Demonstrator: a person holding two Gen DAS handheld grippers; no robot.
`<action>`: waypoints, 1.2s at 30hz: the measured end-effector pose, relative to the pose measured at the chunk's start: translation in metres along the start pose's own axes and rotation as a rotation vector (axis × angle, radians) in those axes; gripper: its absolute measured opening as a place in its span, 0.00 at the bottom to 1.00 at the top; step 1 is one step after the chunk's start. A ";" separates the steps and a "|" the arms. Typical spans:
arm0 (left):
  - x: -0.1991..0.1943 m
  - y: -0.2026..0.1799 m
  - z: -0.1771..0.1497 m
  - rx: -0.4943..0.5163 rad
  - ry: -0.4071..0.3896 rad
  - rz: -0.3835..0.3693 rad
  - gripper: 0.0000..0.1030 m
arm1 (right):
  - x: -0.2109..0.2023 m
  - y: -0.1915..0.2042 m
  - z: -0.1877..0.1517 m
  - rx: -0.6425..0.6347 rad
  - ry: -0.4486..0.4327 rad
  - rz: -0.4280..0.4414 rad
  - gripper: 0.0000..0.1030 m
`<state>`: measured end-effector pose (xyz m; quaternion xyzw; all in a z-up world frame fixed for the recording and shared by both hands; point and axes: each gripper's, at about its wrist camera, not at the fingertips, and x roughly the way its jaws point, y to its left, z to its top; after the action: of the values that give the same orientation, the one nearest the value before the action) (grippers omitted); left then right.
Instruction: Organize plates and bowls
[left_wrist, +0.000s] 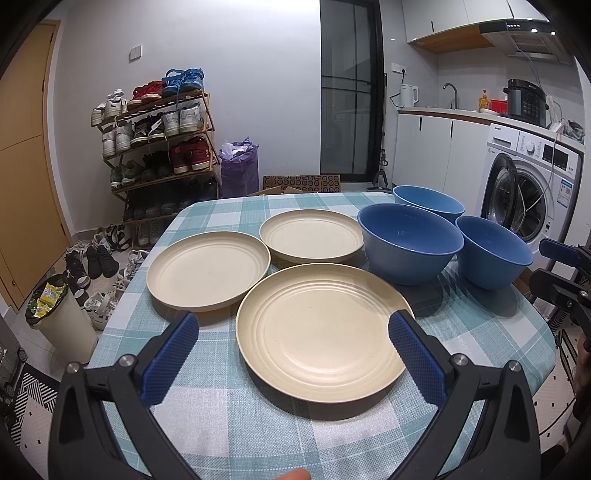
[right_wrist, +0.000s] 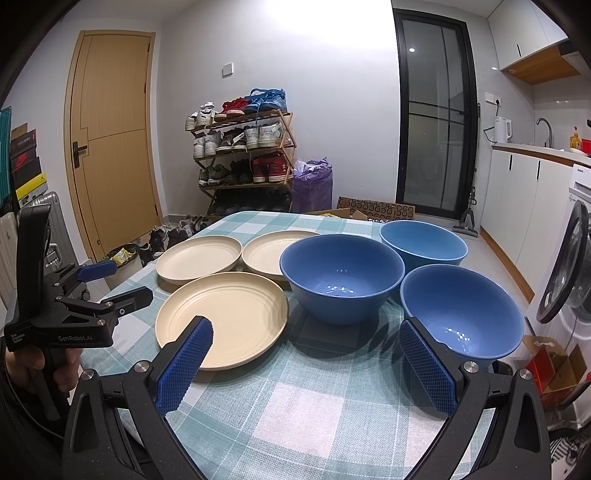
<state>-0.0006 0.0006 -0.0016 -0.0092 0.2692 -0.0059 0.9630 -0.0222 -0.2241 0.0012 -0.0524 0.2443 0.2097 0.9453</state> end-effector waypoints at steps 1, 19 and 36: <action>0.000 0.000 0.000 0.000 0.000 0.000 1.00 | 0.000 0.000 0.000 0.000 0.001 0.000 1.00; 0.000 0.003 -0.001 -0.005 -0.001 0.001 1.00 | 0.000 0.000 0.000 0.000 -0.001 0.000 1.00; 0.000 0.000 0.001 -0.002 -0.007 0.002 1.00 | -0.002 0.001 0.001 -0.002 -0.010 -0.002 1.00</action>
<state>-0.0001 0.0004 -0.0007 -0.0099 0.2660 -0.0045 0.9639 -0.0234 -0.2239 0.0034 -0.0528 0.2393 0.2091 0.9467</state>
